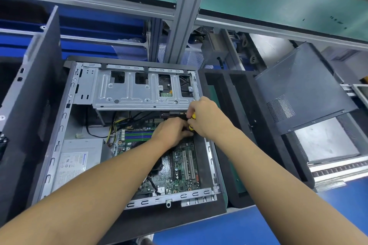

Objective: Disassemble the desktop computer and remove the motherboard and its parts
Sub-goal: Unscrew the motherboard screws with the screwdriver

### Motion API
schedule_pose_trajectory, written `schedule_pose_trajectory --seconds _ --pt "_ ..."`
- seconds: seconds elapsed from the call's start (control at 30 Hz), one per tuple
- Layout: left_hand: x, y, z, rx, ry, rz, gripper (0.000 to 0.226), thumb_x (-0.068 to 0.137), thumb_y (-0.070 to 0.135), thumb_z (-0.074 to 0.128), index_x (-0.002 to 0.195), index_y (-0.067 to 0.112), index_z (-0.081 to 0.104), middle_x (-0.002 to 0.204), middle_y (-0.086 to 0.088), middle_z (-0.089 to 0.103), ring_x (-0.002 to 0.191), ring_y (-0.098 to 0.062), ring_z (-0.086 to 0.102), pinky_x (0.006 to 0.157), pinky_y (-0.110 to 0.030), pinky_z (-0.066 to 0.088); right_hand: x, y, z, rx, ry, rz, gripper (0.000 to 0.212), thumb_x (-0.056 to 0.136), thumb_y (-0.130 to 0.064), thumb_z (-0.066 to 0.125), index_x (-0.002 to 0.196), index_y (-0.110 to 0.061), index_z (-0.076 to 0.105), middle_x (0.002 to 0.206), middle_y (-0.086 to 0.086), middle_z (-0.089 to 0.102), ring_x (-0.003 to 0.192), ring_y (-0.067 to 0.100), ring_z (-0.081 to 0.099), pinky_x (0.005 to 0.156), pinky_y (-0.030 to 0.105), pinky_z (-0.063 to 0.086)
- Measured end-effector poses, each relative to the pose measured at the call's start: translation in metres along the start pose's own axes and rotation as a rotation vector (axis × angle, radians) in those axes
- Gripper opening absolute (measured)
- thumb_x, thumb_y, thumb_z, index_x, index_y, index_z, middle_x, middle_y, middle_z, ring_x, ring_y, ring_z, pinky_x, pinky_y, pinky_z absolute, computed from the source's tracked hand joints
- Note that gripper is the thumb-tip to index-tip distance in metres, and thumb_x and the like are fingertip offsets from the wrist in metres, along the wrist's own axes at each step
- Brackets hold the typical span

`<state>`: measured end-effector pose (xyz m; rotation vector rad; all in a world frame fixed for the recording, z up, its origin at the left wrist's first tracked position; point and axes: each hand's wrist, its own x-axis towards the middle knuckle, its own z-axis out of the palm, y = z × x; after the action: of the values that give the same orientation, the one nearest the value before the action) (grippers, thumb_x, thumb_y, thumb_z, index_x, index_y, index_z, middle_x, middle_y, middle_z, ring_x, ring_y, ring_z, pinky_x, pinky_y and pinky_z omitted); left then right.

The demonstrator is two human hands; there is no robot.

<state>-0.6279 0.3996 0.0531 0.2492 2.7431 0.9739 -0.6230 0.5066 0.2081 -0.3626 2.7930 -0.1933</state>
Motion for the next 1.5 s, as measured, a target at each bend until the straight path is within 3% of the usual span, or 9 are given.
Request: schedule_pose_trajectory --seconds 0.2,0.37,0.53,0.73,0.83,1.07,1.2,1.37,1.5 --pt "0.0 0.003 -0.002 0.053 0.0 0.01 0.02 0.085 0.052 0.064 0.09 0.033 0.066 0.091 -0.004 0.071 0.087 -0.03 0.066 0.066 -0.035 0.048 0.002 -0.006 0.009 -0.065 0.162 0.069 0.03 0.098 -0.036 0.059 0.105 -0.007 0.056 0.103 0.009 0.053 0.093 0.031 0.058 0.068 0.033 0.04" --pt "-0.002 0.002 -0.002 0.053 -0.015 0.035 0.022 0.087 0.052 0.065 0.087 0.031 0.063 0.076 0.005 0.058 0.081 -0.028 0.063 0.059 -0.032 0.037 0.005 -0.004 0.007 -0.09 0.09 0.022 0.01 0.096 -0.01 0.06 0.105 -0.008 0.061 0.106 0.006 0.048 0.098 0.025 0.059 0.072 0.03 0.044" --pt "0.0 0.0 -0.001 0.056 -0.029 0.034 0.019 0.09 0.051 0.063 0.095 0.034 0.07 0.089 0.001 0.066 0.091 -0.029 0.064 0.066 -0.033 0.038 0.001 0.001 -0.002 -0.087 -0.029 -0.065 0.025 0.09 0.001 0.057 0.102 -0.016 0.07 0.119 0.009 0.05 0.108 0.028 0.053 0.076 0.027 0.042" --pt "0.002 0.001 0.0 0.09 0.007 0.022 0.025 0.088 0.055 0.064 0.103 0.036 0.071 0.098 -0.001 0.072 0.095 -0.027 0.066 0.074 -0.034 0.049 0.005 0.001 0.003 -0.073 0.088 0.061 0.031 0.093 -0.039 0.065 0.102 -0.009 0.058 0.106 0.008 0.048 0.086 0.026 0.052 0.076 0.035 0.048" --pt "0.001 0.002 0.0 0.104 0.021 0.02 0.029 0.088 0.055 0.064 0.105 0.033 0.071 0.1 -0.003 0.073 0.096 -0.029 0.066 0.077 -0.037 0.052 0.006 -0.003 0.003 -0.1 0.086 0.081 0.027 0.094 -0.033 0.065 0.092 -0.008 0.055 0.1 0.01 0.057 0.076 0.026 0.054 0.064 0.031 0.043" --pt "0.001 -0.002 0.0 0.027 -0.017 0.029 0.021 0.088 0.051 0.065 0.098 0.035 0.072 0.091 -0.001 0.071 0.09 -0.028 0.065 0.066 -0.032 0.043 0.005 -0.003 -0.008 -0.111 -0.044 -0.063 0.025 0.09 -0.002 0.063 0.111 -0.015 0.069 0.123 0.008 0.052 0.11 0.027 0.057 0.078 0.027 0.043" --pt "0.0 0.0 0.001 0.046 0.007 0.009 0.021 0.086 0.053 0.066 0.091 0.033 0.071 0.073 0.006 0.06 0.082 -0.027 0.065 0.061 -0.031 0.037 0.005 0.002 -0.002 -0.025 -0.021 -0.06 0.019 0.091 -0.017 0.065 0.11 -0.017 0.067 0.117 0.008 0.048 0.105 0.027 0.055 0.078 0.025 0.038" --pt "-0.001 0.003 -0.002 0.093 0.016 0.032 0.024 0.087 0.055 0.065 0.087 0.032 0.069 0.088 -0.004 0.07 0.087 -0.03 0.066 0.064 -0.031 0.037 0.004 -0.002 0.007 -0.054 0.098 -0.012 0.023 0.098 -0.03 0.06 0.107 -0.01 0.059 0.109 0.008 0.051 0.096 0.028 0.057 0.075 0.033 0.043" --pt "-0.004 0.004 -0.003 0.079 0.008 -0.011 0.044 0.084 0.053 0.067 0.057 0.035 0.037 0.064 0.005 0.049 0.079 -0.032 0.064 0.06 -0.031 0.034 0.003 -0.008 0.005 -0.208 0.034 -0.151 0.023 0.094 -0.005 0.054 0.113 -0.014 0.064 0.122 0.01 0.055 0.108 0.025 0.054 0.082 0.026 0.038"
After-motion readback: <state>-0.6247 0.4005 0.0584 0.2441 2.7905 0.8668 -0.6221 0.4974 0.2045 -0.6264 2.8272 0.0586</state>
